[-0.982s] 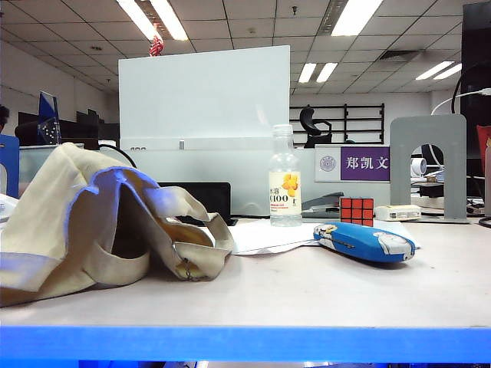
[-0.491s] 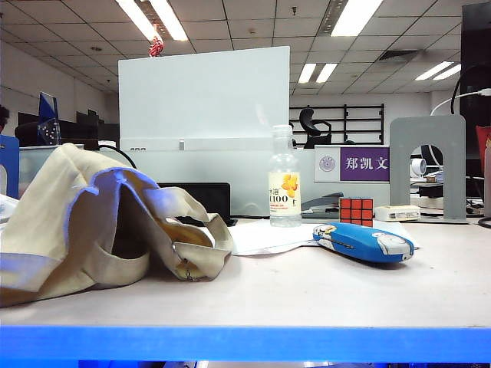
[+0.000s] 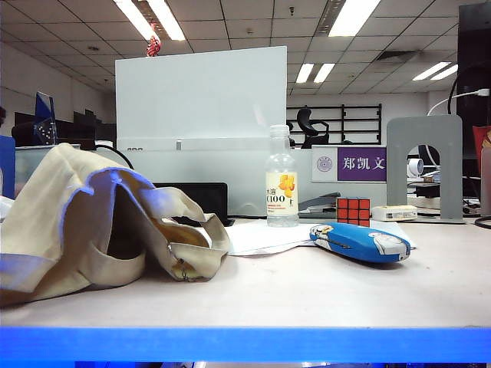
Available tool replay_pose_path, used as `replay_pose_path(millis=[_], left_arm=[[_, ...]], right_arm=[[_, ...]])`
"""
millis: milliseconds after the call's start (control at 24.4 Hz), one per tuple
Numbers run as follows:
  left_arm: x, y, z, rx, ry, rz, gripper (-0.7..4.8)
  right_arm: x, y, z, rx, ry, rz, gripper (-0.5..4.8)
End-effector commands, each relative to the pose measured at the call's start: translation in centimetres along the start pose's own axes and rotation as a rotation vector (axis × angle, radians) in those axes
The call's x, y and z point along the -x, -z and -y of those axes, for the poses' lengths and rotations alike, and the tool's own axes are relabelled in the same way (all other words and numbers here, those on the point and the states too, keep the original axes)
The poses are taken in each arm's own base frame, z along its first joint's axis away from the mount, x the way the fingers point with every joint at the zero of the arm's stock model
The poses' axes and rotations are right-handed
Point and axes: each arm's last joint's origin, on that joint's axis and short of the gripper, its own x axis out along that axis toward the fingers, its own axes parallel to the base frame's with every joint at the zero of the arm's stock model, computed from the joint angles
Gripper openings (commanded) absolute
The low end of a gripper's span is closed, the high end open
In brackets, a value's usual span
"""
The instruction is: Take the glasses case out of the canvas bag and put it on the table.
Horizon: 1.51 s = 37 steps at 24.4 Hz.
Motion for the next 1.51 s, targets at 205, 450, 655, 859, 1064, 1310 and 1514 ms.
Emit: replay_pose_path(millis=[205, 450, 655, 859, 1064, 1310, 1514], left_arm=[[0.1, 3.3, -0.3, 0.031, 0.003, -0.083, -0.08], [0.1, 3.7, -0.1, -0.100, 0.071, -0.125, -0.07], [0.2, 4.4, -0.2, -0.019, 0.063, -0.198, -0.05], [0.5, 5.5, -0.3, 0.025, 0.046, -0.325, -0.05], [0.7, 6.2, 0.1, 0.034, 0.057, -0.399, -0.05], [0.8, 6.4, 0.5, 0.050, 0.135, -0.421, -0.05], [0.8, 6.4, 0.5, 0.050, 0.136, -0.421, -0.05]], right_arm=[[0.1, 3.0, 0.1, -0.055, 0.046, 0.069, -0.05], [0.1, 3.4, 0.2, -0.053, 0.084, 0.035, -0.05], [0.1, 3.6, 0.3, -0.052, 0.111, 0.013, -0.04], [0.1, 4.4, 0.3, -0.046, 0.111, -0.066, -0.04], [0.2, 5.1, 0.3, -0.040, 0.114, -0.143, -0.04], [0.3, 5.6, 0.3, -0.035, 0.114, -0.200, -0.04], [0.3, 5.7, 0.3, -0.035, 0.114, -0.201, -0.04]])
